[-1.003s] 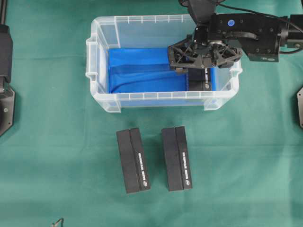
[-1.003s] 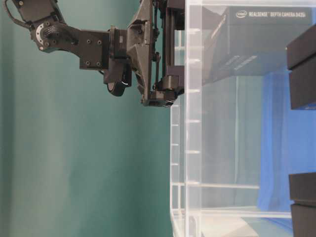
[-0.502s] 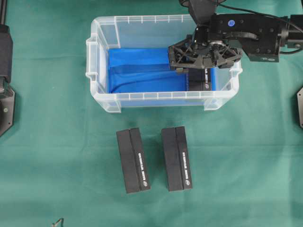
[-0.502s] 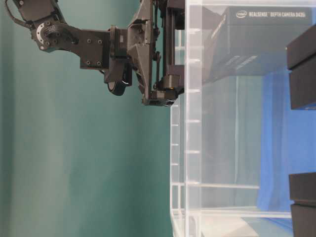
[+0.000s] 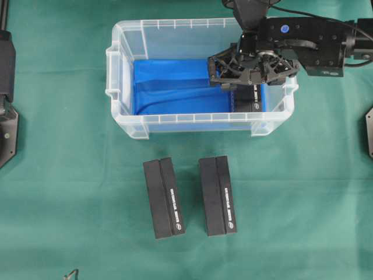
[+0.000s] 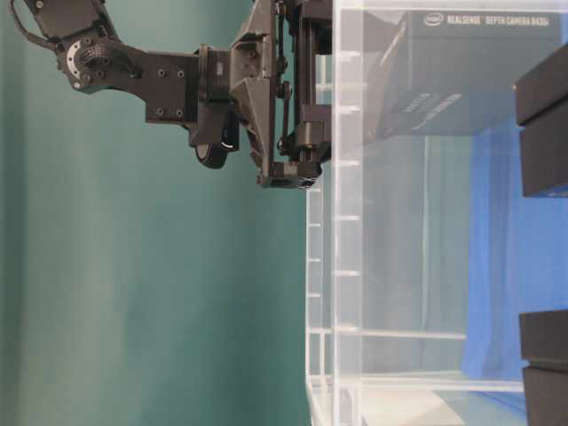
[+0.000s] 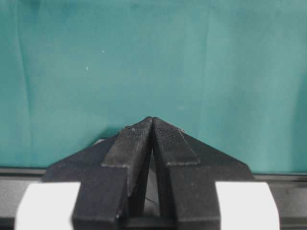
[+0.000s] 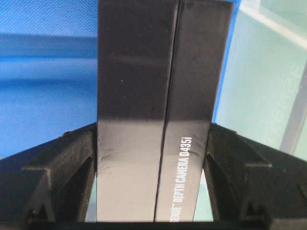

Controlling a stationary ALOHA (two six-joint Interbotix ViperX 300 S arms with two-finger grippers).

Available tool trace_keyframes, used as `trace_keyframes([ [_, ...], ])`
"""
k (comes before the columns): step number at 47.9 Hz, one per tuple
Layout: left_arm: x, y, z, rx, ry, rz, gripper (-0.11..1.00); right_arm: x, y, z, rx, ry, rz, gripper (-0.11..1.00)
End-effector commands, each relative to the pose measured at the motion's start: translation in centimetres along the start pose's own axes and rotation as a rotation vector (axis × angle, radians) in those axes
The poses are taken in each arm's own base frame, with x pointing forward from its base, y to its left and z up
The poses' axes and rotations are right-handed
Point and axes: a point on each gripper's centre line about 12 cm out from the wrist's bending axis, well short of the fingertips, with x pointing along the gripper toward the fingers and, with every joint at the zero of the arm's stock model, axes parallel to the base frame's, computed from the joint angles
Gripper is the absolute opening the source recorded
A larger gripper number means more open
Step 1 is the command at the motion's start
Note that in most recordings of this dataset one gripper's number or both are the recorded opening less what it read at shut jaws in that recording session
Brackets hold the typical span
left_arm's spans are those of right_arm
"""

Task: Take the box out of the case with the right arm.
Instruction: 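Lower the right gripper around the last box and close it, then lift the gripped box straight up out of the case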

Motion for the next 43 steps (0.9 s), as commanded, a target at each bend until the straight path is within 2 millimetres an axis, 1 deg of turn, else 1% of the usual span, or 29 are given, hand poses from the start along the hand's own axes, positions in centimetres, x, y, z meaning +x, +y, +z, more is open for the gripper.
trace_keyframes([
  [1, -0.7, -0.1, 0.3, 0.004, -0.027, -0.004, 0.00, -0.6, 0.1, 0.0, 0.002, -0.001, 0.015, 0.65],
  [12, -0.7, -0.1, 0.3, 0.004, -0.029, -0.005, 0.00, -1.2, 0.4, 0.0, 0.002, -0.003, 0.029, 0.65],
  [20, -0.7, -0.1, 0.3, 0.004, -0.029, -0.005, 0.00, -3.1, 0.5, 0.1, 0.006, -0.005, 0.032, 0.65],
  [28, -0.7, -0.1, 0.4, 0.004, -0.029, -0.005, 0.00, -5.8, 0.2, 0.5, 0.012, -0.016, 0.019, 0.65],
  [37, -0.8, -0.1, 0.3, 0.004, -0.032, -0.005, 0.00, -9.4, 0.1, 1.3, 0.016, -0.057, 0.040, 0.65],
  [38, -0.8, -0.1, 0.3, 0.004, -0.032, -0.005, 0.00, -10.0, 0.1, 1.4, 0.018, -0.065, 0.044, 0.65],
  [43, -0.8, -0.1, 0.3, 0.004, -0.032, -0.005, 0.00, -11.7, -0.1, 1.7, 0.024, -0.081, 0.040, 0.65],
])
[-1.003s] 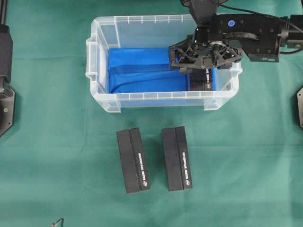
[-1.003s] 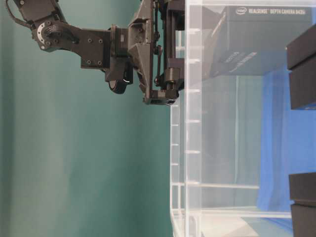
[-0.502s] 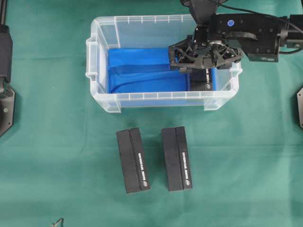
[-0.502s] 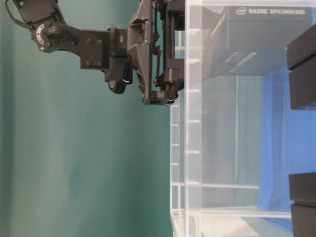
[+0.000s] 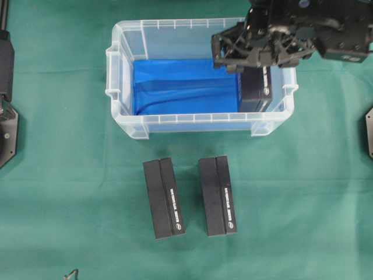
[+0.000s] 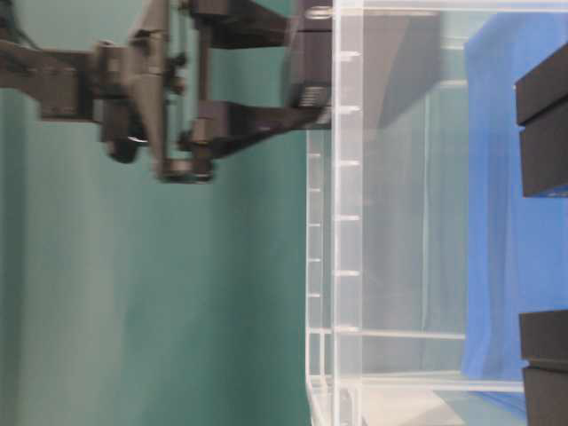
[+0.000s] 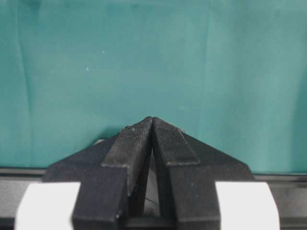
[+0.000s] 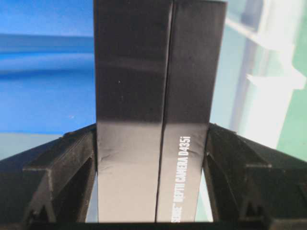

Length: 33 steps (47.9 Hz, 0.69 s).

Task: Take the box out of the case with the right arm.
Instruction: 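Lift the gripped box straight up out of the case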

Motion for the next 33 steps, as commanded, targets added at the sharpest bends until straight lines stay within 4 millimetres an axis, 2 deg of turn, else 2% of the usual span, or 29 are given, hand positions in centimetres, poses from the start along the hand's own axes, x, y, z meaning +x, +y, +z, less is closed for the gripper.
trace_keyframes([
  [1, -0.7, -0.1, 0.3, 0.004, -0.029, -0.003, 0.00, -3.8, -0.3, 0.6, 0.011, -0.026, 0.064, 0.65],
  [22, -0.8, -0.1, 0.3, 0.002, -0.026, -0.003, 0.00, -9.7, -0.3, 1.0, 0.009, -0.073, 0.100, 0.65],
  [33, -0.8, -0.1, 0.4, 0.002, -0.026, -0.003, 0.00, -11.5, -0.5, 1.2, 0.012, -0.088, 0.106, 0.65],
])
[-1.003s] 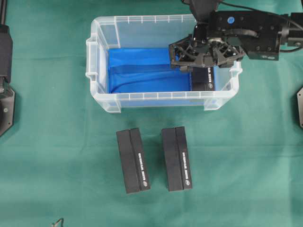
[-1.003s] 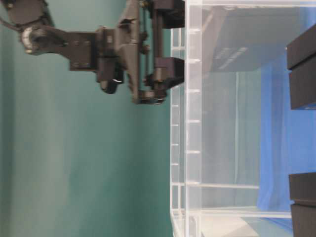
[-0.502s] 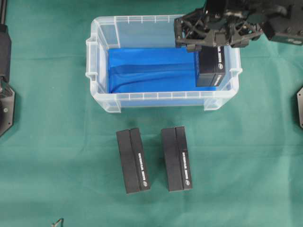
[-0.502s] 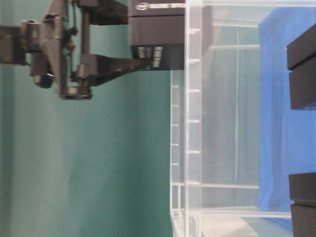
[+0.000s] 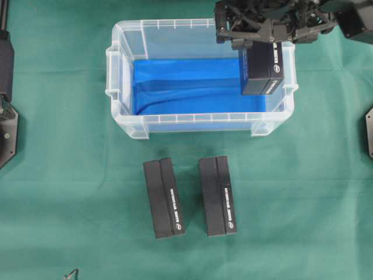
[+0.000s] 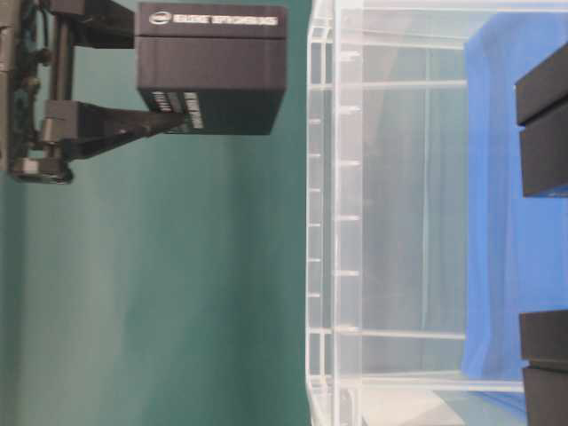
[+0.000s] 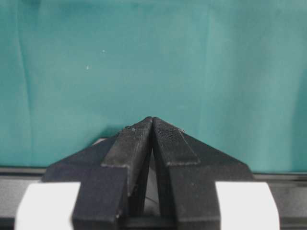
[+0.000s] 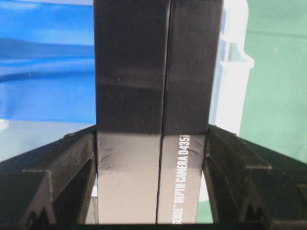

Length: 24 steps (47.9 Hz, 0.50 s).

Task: Take the box out of the case with the right arm.
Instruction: 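Lift the gripped box straight up out of the case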

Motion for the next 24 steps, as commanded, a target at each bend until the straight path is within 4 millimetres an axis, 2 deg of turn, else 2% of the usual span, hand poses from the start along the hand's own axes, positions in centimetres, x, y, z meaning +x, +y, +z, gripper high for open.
trace_keyframes([
  [1, -0.83, -0.09, 0.43, 0.002, -0.030, -0.005, 0.00, -2.85, -0.70, 0.56, 0.010, -0.016, 0.068, 0.65],
  [24, -0.79, -0.09, 0.45, 0.004, -0.029, -0.005, 0.00, -2.97, -0.72, 0.28, 0.004, -0.013, 0.068, 0.65],
])
